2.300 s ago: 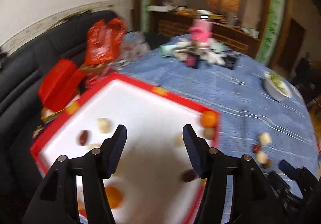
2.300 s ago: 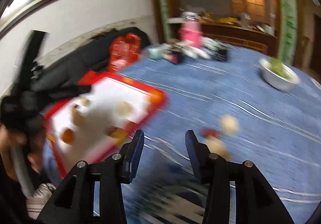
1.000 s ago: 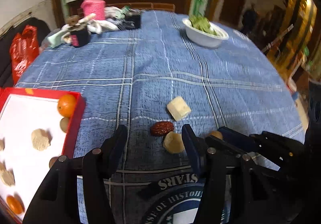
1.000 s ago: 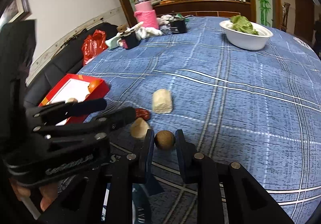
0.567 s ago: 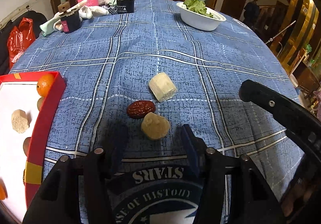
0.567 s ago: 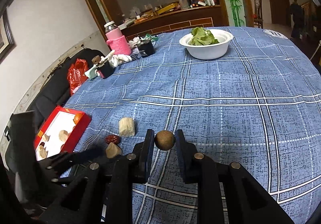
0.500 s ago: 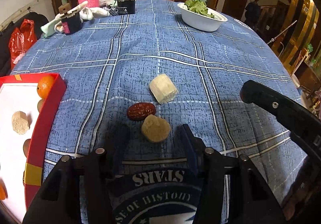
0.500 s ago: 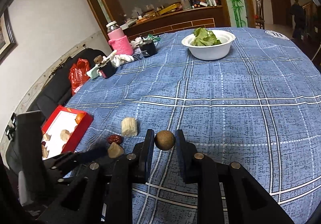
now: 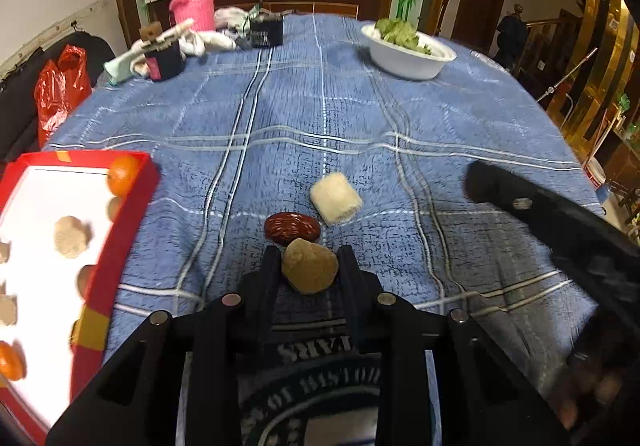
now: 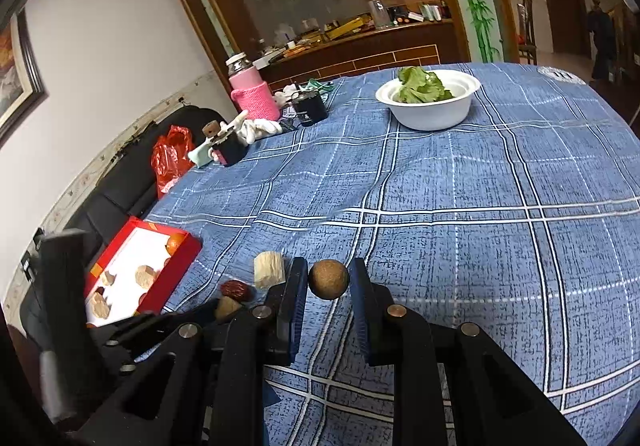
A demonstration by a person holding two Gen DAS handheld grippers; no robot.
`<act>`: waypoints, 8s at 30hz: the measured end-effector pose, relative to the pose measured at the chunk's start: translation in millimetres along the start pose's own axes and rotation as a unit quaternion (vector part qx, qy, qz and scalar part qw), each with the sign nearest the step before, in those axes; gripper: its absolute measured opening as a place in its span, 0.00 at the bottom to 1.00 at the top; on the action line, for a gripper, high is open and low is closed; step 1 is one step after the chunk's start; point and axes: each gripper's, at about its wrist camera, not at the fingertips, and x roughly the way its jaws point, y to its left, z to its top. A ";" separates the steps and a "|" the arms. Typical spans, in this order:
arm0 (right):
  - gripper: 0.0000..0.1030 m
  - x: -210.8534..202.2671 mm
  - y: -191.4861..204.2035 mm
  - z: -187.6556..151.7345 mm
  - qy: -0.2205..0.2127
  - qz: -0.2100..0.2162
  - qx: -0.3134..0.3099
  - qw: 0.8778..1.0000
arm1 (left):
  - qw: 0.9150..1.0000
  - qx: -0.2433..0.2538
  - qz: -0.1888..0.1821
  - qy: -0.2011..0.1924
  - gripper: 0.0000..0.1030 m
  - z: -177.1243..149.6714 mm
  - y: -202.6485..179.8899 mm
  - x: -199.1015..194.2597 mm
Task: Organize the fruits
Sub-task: 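Grasp a beige round pastry with the left gripper while the right gripper grasps a brown round fruit, then lift the beige pastry and brown fruit and carry both over the white tray, then lower the pastry and brown fruit into the tray and open both grippers, then move both open grippers back to the white cube and red date, then grasp the red date with the left gripper while the right gripper grasps the white cube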
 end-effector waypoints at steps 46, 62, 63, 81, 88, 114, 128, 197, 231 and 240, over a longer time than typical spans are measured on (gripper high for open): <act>0.21 11.7 194.6 -30.0 0.026 0.018 -0.179 0.983 | 0.970 -0.196 0.132 -0.053 0.26 -40.5 201.9 -88.1; 0.21 54.8 250.4 -25.2 0.056 0.069 -0.202 0.975 | 0.963 -0.207 0.170 -0.036 0.26 -42.2 230.2 -79.1; 0.21 56.4 251.8 -25.1 0.056 0.071 -0.202 0.975 | 0.963 -0.207 0.171 -0.035 0.26 -42.2 230.6 -78.9; 0.21 61.5 257.9 -22.9 0.053 0.090 -0.197 0.975 | 0.962 -0.200 0.186 -0.031 0.26 -38.5 230.7 -75.8; 0.21 66.0 261.7 -23.8 0.057 0.096 -0.199 0.973 | 0.960 -0.201 0.192 -0.030 0.26 -37.5 232.3 -75.9; 0.21 92.6 269.1 -27.2 0.080 0.086 -0.207 0.971 | 0.957 -0.210 0.197 -0.016 0.26 -35.1 246.3 -64.8; 0.21 95.9 270.4 -29.4 0.085 0.084 -0.209 0.971 | 0.957 -0.212 0.199 -0.012 0.26 -37.8 248.0 -63.6; 0.49 77.2 59.2 4.8 0.094 -0.059 -0.117 0.987 | 0.994 -0.045 0.064 -0.070 0.71 -5.0 74.2 -59.7; 0.29 13.3 -6.8 2.5 0.026 -0.027 -0.026 0.999 | 0.999 -0.013 0.037 0.003 0.27 3.3 4.5 24.1; 0.29 5.6 2.8 2.5 0.020 -0.038 -0.032 0.999 | 0.999 -0.014 0.041 -0.015 0.27 -10.0 9.6 -9.5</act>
